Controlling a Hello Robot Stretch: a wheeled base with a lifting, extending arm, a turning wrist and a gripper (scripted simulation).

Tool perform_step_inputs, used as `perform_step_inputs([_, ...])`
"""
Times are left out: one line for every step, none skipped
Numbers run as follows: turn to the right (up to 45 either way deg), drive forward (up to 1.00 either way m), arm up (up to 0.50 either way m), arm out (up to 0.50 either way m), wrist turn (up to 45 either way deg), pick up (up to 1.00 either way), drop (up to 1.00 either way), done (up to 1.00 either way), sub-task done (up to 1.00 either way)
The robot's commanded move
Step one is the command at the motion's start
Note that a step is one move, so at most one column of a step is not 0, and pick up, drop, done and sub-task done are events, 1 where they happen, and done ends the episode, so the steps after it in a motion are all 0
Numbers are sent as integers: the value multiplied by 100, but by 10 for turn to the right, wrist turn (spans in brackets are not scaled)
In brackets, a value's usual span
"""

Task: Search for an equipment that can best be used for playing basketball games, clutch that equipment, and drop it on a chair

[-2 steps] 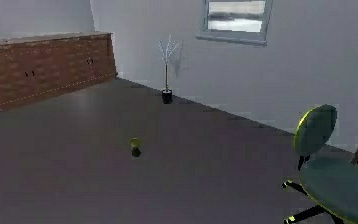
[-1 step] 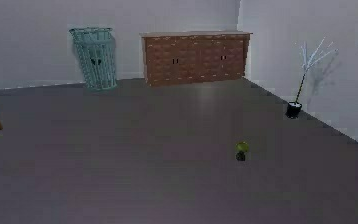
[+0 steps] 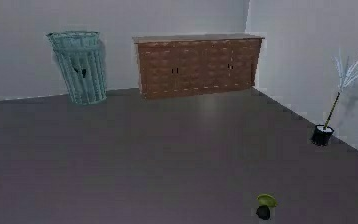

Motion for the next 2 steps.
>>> perform_step_inputs([-420, 0, 0, 0, 0, 0, 0, 0, 0])
perform_step_inputs([0, 100, 0, 0, 0, 0, 0, 0, 0])
